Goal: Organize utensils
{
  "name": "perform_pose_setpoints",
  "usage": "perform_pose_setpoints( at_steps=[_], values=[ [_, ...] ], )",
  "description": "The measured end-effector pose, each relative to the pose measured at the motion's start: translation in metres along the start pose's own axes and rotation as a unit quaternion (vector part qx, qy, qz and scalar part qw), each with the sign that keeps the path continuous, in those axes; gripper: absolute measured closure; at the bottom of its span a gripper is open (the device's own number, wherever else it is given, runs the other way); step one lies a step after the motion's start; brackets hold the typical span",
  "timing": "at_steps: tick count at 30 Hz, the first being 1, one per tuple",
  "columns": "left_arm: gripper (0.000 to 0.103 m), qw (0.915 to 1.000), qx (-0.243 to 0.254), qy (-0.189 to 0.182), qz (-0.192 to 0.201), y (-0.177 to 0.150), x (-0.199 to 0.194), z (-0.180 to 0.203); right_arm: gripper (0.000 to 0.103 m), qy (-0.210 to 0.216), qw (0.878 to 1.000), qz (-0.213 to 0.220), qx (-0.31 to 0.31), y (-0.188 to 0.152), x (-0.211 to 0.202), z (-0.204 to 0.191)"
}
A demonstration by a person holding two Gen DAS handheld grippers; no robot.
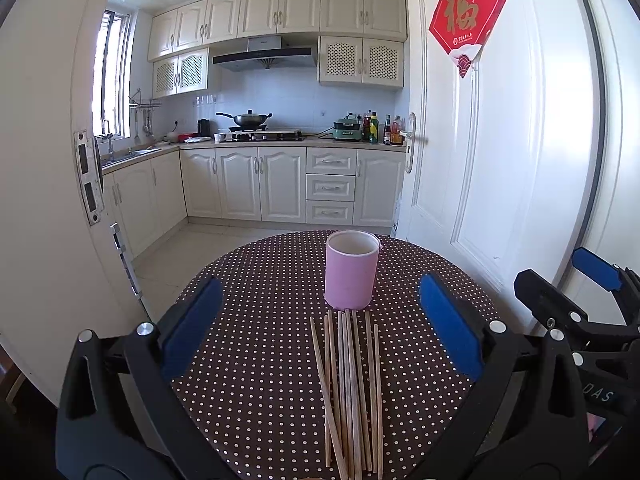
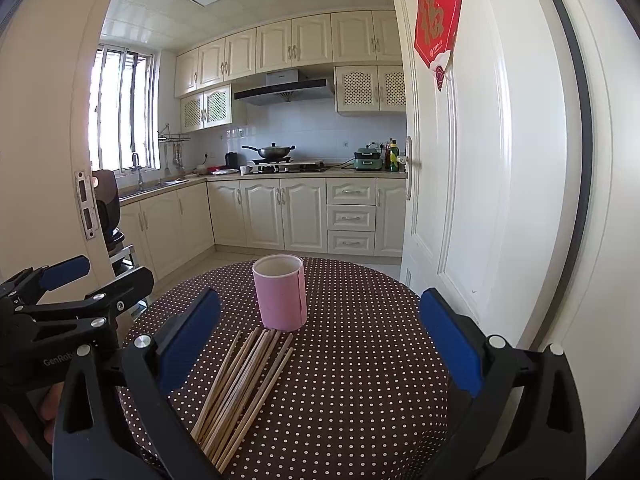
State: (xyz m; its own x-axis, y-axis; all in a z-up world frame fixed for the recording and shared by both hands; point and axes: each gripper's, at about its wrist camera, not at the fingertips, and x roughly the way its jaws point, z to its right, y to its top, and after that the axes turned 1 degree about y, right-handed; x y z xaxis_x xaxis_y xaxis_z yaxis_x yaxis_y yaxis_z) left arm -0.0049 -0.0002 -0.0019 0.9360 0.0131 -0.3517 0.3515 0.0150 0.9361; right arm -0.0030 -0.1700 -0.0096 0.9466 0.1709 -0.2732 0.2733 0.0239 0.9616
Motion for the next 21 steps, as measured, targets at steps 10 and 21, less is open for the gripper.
perform_pose_setpoints(
  at_steps=[10,21],
  values=[
    [0.006,1.0000,0.002,0.002,0.001,-0.0003,-0.0009,0.0007,0.007,0.000,1.000,-0.003,0.001,0.0008,-0.0007,0.0009],
    [0.006,1.0000,0.003,0.003,0.002,-0.0001,-0.0020,0.0006,0.007,0.000,1.000,-0.003,0.000,0.0011,-0.0027,0.0000]
  ],
)
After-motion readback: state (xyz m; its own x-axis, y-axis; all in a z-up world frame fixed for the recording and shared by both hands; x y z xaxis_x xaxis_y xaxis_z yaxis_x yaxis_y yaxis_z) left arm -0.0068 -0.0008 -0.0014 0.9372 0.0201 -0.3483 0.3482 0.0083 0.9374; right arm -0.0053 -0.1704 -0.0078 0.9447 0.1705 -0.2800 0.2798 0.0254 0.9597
